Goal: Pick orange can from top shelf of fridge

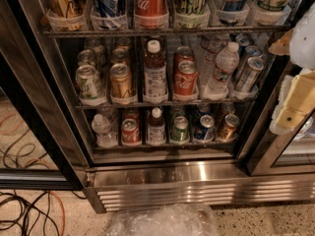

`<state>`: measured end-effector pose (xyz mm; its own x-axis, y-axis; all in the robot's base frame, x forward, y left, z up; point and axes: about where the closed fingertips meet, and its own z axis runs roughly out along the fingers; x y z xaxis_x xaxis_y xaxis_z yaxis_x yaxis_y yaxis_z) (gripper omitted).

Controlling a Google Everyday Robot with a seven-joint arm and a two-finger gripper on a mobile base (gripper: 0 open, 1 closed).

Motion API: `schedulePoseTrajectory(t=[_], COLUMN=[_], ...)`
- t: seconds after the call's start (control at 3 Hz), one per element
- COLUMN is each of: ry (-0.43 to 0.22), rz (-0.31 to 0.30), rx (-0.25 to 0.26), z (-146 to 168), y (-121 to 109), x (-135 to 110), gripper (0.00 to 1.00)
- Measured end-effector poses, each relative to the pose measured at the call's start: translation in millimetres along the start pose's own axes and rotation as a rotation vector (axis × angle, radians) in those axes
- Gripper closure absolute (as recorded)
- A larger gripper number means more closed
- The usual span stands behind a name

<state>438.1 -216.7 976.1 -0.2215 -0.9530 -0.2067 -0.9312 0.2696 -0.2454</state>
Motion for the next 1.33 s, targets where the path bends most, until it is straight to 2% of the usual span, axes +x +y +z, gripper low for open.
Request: schedulePoseTrajectory(t=[0.67, 1.0, 1.33], ry=[-0.009, -0.039, -0.111], rz=[0.000, -0.004, 0.002], rx=[0.020, 0.043, 0.066], z=[1, 1, 0], y=[0, 2, 8], x=[-5, -14, -29], gripper=[0.00, 0.00, 0.00])
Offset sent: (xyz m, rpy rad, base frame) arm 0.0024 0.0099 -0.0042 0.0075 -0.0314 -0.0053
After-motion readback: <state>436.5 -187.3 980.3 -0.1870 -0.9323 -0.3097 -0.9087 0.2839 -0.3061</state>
